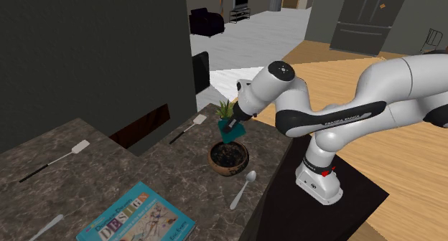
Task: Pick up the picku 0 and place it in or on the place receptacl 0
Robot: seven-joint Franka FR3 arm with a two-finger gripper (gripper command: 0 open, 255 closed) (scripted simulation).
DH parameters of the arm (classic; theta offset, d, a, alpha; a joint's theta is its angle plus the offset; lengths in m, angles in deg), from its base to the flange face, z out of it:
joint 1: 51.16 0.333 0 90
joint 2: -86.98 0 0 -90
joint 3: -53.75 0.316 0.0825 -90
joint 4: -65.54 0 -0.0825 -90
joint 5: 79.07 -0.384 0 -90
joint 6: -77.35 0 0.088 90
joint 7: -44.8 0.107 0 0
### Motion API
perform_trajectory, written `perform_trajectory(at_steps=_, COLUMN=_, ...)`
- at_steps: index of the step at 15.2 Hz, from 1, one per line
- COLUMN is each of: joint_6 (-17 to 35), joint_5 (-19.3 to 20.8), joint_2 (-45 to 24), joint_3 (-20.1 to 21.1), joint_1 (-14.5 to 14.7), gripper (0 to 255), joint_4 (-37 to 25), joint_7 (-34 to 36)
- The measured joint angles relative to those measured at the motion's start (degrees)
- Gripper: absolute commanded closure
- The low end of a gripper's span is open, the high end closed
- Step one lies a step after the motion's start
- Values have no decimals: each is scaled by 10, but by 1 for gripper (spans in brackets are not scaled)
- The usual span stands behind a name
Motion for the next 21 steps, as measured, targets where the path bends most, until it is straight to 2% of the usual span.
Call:
perform_trajectory(at_steps=15, joint_6=126, joint_5=-12, joint_2=-46, joint_3=70, joint_1=-14, gripper=255, joint_4=81, joint_7=46)
perform_trajectory(at_steps=21, joint_6=138, joint_5=-11, joint_2=-51, joint_3=77, joint_1=-18, gripper=255, joint_4=83, joint_7=50)
